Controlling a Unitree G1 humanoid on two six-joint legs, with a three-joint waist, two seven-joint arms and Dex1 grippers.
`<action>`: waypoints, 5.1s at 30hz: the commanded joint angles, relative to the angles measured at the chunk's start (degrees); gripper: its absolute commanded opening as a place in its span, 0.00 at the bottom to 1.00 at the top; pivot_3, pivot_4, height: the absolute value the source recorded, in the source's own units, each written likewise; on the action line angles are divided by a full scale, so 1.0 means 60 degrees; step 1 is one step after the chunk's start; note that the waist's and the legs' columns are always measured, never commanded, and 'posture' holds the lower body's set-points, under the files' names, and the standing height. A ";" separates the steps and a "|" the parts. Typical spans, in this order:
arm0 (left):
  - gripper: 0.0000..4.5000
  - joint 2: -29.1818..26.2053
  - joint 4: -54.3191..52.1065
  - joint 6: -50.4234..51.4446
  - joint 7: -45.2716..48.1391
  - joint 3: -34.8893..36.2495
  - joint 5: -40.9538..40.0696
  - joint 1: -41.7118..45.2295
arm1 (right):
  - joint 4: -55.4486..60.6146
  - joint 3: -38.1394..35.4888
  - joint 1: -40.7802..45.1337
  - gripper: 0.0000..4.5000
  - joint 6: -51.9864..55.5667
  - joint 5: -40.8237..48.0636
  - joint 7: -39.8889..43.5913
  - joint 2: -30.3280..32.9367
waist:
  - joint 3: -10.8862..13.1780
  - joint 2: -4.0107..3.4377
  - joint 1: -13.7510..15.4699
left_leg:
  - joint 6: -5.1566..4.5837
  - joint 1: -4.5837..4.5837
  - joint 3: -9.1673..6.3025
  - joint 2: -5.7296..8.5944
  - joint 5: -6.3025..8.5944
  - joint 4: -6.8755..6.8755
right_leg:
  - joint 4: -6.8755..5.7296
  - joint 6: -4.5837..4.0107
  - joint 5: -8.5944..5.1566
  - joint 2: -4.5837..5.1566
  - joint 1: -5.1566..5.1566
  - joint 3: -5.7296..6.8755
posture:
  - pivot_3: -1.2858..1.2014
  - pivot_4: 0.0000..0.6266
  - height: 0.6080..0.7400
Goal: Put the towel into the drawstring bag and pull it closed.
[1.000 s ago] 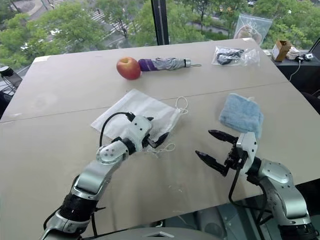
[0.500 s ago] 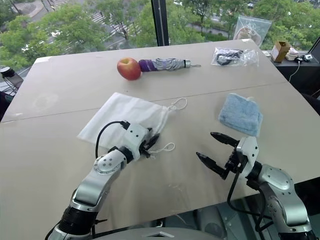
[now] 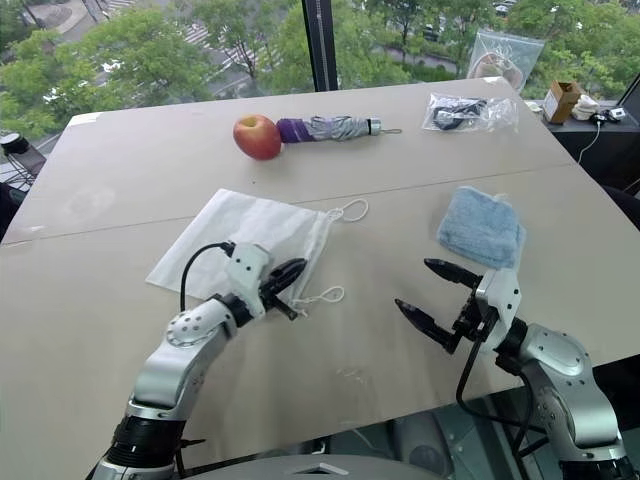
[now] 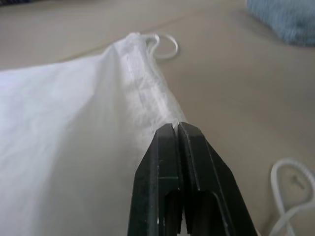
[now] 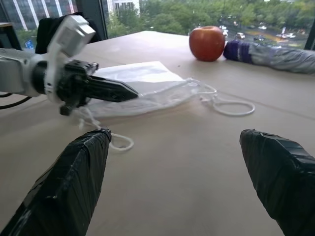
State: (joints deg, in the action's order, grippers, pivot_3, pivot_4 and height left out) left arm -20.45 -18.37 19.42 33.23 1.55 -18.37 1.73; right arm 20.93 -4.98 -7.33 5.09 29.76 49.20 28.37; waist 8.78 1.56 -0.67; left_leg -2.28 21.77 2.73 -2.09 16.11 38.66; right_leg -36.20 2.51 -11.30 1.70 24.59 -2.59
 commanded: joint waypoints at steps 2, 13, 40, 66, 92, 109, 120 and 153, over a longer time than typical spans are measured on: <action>0.01 -0.0460 -0.1086 -0.0235 0.0781 0.0767 -0.1142 -0.0305 | -0.0513 -0.0519 0.0683 1.00 -0.0265 -0.0542 -0.1004 -0.0207 | 0.0000 -0.0001 -0.0001 | 0.0000 -0.0001 0.0004 0.0001 0.0000 0.0000 | 0.0000 0.0000 0.0000 0.0000 -0.0001 -0.0001 | 0.52 0.24 1.00; 0.01 -0.1294 -0.1520 -0.0398 0.0567 0.0780 -0.0655 -0.0199 | -0.2708 -0.0762 0.3087 1.00 0.1792 -0.3307 -0.4403 0.0217 | 0.0002 -0.0005 -0.0002 | 0.0002 0.0014 0.0010 0.0017 -0.0001 0.0012 | 0.0003 -0.0004 0.0002 -0.0001 0.0004 -0.0011 | 0.52 0.24 1.00; 0.00 -0.1368 -0.1995 -0.0704 -0.0100 0.0850 -0.0069 -0.0059 | -0.4129 -0.0902 0.5244 0.01 0.8170 -0.1985 -0.4826 -0.0230 | -0.0120 0.0150 -0.0019 | 0.0001 -0.0022 -0.0015 -0.0006 -0.0001 0.0009 | 0.0049 -0.0002 0.0002 0.0013 -0.0066 0.0016 | 0.52 0.24 1.00; 0.00 -0.0955 -0.1299 -0.0482 0.0197 0.0657 -0.0625 0.0850 | 0.1325 0.4051 0.6074 0.01 0.7437 -0.0671 -0.0847 0.1721 | -0.0003 0.0005 -0.0133 | 0.0001 0.0074 -0.0030 0.0026 -0.0001 -0.0024 | 0.0068 0.0011 0.0005 0.0039 0.0046 0.0018 | 0.52 0.24 1.00; 0.00 -0.0650 -0.1854 -0.0202 0.0741 -0.0493 -0.1250 0.0942 | -0.3781 -0.2554 0.7440 0.01 0.9952 0.4873 -0.7061 -0.7727 | 0.0001 -0.0014 0.0013 | 0.0003 0.0105 -0.0077 0.0004 -0.0002 -0.0022 | 0.0052 0.0038 0.0031 0.0034 0.0048 0.0077 | 0.52 0.24 1.00; 0.00 0.0189 -0.0378 -0.0473 0.0260 -0.0051 -0.1264 0.2255 | -0.1978 0.0118 0.5948 0.94 1.0387 0.4893 -0.6633 -0.2947 | 0.0004 -0.0025 -0.0228 | 0.0001 0.0163 -0.0118 0.0011 -0.0003 -0.0017 | 0.0045 0.0040 0.0031 0.0000 0.0091 0.0097 | 0.52 0.24 1.00; 0.00 0.0083 -0.0524 -0.0291 0.0487 -0.0182 -0.1274 0.2080 | -0.1293 0.2828 0.5909 0.85 0.8301 0.1561 -0.5300 -0.1754 | 0.0002 -0.0021 -0.0242 | 0.0001 0.0158 -0.0137 0.0004 -0.0003 -0.0016 | 0.0037 0.0039 0.0029 -0.0026 0.0092 0.0107 | 0.52 0.24 1.00; 0.00 -0.0020 -0.0390 -0.0204 0.0910 -0.0296 -0.1241 0.1923 | 0.0824 0.1687 0.4341 0.79 0.6969 0.0669 -0.2409 0.0301 | 0.0009 -0.0034 -0.0057 | 0.0036 0.0168 -0.0173 0.0055 -0.0023 -0.0017 | 0.0047 0.0042 0.0027 0.0036 0.0081 0.0149 | 0.52 0.24 1.00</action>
State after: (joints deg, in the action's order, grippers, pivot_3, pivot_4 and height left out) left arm -20.64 -19.52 19.33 38.40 -0.49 -24.98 12.71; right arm 23.92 6.37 18.58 47.88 34.46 34.12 29.61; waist 8.83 1.36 -1.01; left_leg -2.07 22.72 1.66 -1.80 15.97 38.56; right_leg -35.92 2.75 -11.14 1.83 25.03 -1.69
